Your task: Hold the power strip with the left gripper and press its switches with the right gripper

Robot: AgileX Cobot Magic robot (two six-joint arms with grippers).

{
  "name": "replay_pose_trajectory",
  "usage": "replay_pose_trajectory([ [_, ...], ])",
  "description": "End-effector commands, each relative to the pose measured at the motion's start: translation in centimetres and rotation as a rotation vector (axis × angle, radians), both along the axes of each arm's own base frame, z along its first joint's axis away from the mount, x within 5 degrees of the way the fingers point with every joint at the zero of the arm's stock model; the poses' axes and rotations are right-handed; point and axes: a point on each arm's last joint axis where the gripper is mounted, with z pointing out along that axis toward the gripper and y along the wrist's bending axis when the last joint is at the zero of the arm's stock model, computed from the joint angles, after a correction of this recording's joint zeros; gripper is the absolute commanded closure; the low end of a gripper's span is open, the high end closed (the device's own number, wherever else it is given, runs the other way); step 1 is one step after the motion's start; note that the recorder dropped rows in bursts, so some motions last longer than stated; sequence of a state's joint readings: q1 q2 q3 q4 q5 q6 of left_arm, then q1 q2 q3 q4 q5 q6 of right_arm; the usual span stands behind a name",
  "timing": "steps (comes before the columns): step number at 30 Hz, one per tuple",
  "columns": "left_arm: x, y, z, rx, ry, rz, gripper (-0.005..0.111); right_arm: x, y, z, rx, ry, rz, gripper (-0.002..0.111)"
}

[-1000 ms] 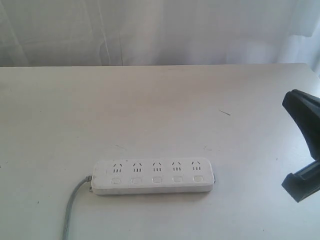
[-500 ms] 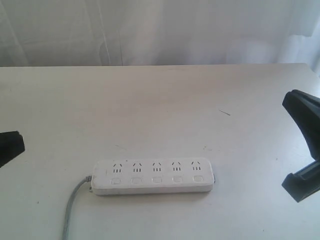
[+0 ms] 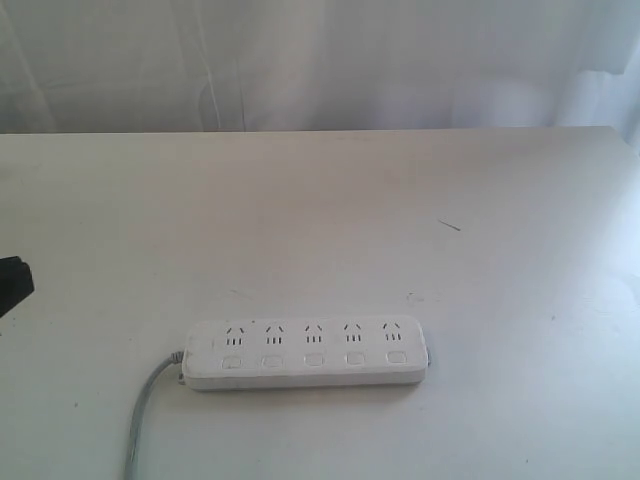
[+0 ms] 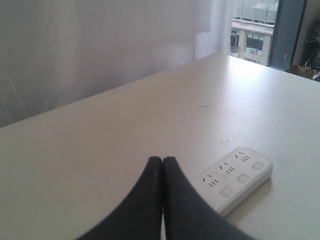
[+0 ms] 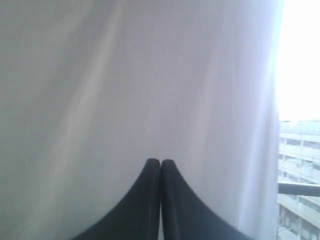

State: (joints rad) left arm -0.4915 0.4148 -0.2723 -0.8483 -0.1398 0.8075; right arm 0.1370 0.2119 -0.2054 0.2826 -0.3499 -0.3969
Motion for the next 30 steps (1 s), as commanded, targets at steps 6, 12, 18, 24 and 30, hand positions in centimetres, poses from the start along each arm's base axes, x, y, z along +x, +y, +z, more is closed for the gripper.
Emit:
replay_pose_trajectory([
  [6,0.0,0.6,-3.5,-0.005,0.063,0.069,0.107,-1.0,-0.7,0.2,-0.006,-0.056,-0.104,0.108],
  [12,-0.1,0.8,-4.9,-0.006,0.088,0.084,0.107,-1.3,-0.7,0.3,-0.004,-0.071,-0.108,0.108],
  [18,0.0,0.9,-4.8,0.018,0.050,0.087,0.107,-2.1,-0.6,0.1,-0.012,-0.080,-0.096,0.108],
  [24,0.0,0.9,-4.8,0.015,0.048,0.086,0.107,-2.4,0.1,-2.0,-0.304,0.111,-0.108,0.108],
  [30,-0.1,0.9,-4.8,0.005,0.052,0.086,0.107,-1.6,0.1,-4.7,-0.366,0.148,-0.135,0.108],
])
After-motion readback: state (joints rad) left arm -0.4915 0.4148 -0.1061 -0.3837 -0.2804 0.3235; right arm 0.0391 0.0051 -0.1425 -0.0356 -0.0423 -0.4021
